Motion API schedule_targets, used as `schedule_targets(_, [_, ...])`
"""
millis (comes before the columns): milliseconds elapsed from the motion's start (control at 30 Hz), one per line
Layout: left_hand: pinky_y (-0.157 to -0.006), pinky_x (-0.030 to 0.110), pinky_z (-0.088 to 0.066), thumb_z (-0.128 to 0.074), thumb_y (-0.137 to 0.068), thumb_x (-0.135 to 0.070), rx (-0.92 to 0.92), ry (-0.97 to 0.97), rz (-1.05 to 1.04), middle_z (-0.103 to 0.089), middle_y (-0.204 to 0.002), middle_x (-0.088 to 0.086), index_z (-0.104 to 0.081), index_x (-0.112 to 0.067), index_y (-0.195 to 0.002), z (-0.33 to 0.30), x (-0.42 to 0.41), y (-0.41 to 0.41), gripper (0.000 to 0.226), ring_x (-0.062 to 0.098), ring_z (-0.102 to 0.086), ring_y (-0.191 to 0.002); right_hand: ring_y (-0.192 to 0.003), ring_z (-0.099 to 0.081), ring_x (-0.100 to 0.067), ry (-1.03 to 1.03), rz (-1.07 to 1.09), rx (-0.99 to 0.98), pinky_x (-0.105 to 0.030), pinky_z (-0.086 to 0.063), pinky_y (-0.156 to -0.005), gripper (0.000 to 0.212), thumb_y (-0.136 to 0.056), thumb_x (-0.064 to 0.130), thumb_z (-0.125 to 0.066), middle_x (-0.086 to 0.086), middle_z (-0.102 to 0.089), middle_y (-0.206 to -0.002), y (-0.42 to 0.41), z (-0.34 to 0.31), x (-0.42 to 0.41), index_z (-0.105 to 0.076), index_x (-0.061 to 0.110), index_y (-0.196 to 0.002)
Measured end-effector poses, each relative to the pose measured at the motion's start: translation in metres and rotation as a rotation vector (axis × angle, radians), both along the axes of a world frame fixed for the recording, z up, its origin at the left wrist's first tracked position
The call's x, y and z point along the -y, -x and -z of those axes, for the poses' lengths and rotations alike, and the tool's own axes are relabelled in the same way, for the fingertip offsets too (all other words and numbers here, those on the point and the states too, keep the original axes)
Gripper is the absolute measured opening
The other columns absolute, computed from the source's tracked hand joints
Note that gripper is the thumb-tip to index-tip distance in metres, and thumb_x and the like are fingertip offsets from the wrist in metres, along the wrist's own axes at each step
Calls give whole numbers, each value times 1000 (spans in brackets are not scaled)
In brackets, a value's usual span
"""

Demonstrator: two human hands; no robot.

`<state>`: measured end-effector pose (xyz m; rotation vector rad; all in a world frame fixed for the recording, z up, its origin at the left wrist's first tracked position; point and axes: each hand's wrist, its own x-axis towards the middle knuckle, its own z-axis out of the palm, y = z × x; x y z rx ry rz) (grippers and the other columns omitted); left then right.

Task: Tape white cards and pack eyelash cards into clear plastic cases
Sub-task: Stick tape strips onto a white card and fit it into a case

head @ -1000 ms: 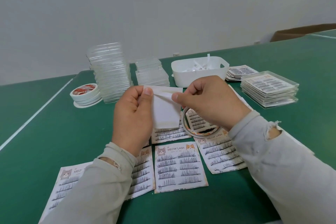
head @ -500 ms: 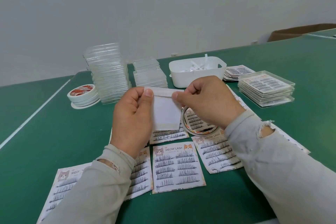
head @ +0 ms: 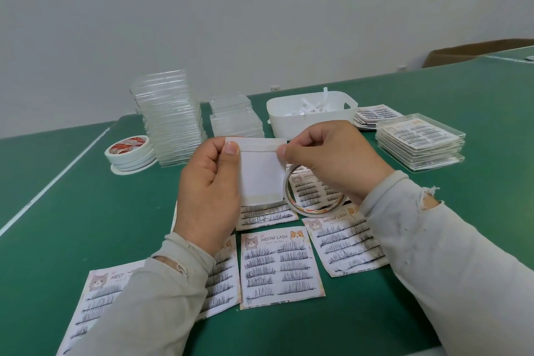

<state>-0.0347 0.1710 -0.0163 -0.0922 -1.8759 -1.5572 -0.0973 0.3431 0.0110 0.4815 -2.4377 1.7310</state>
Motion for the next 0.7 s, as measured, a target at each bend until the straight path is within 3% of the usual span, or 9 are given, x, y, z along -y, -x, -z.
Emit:
schedule_targets(133, [-67, 11, -51, -50, -106, -16, -36, -35, -8, -73, -88, -21, -65, -26, -99, 1, 1, 1, 20, -6, -65, -81, -50, -52, -1, 36, -41, 10, -13, -43, -48, 7, -80, 23, -83, 4, -76, -74, 0, -1, 0, -79, 17, -76])
schedule_targets(333, [-68, 7, -49, -47, -106, -11, -84, -9, -34, -70, -92, -28, -60, -28, -108, 0, 1, 2, 21, -9, -64, -85, -62, -62, -8, 89, -60, -20, -20, -53, -59, 10, -79, 19, -85, -4, -76, -75, -3, -2, 0, -76, 14, -77])
schedule_targets(467, [-76, 15, -53, -55, -101, -5, -18, -33, -4, -70, -109, -14, -55, -36, -114, 0, 6, 2, 34, 3, -68, -99, -64, -61, -11, 31, -52, -92, -22, -53, -63, 9, -80, 17, -83, -7, -75, -75, -5, -3, 3, -76, 15, -75])
schedule_targets(600, [-98, 25, -46, -65, -92, -17, 2, 373, -206, -55, -123, -14, -55, -31, -121, 0, 11, 1, 34, 8, -54, -115, -59, -54, 3, -80, -9, -179, -9, -41, -57, 10, -79, 22, -81, 6, -72, -73, -7, -1, 4, -74, 21, -72])
schedule_targets(700, [-109, 33, -28, -60, -89, -33, 6, 688, -288, -53, -129, -12, -65, -26, -120, -2, 12, -1, 32, 11, -41, -126, -70, -59, 3, -171, 8, -244, -17, -43, -64, 10, -80, 26, -78, 16, -68, -71, -11, 0, 7, -72, 27, -72])
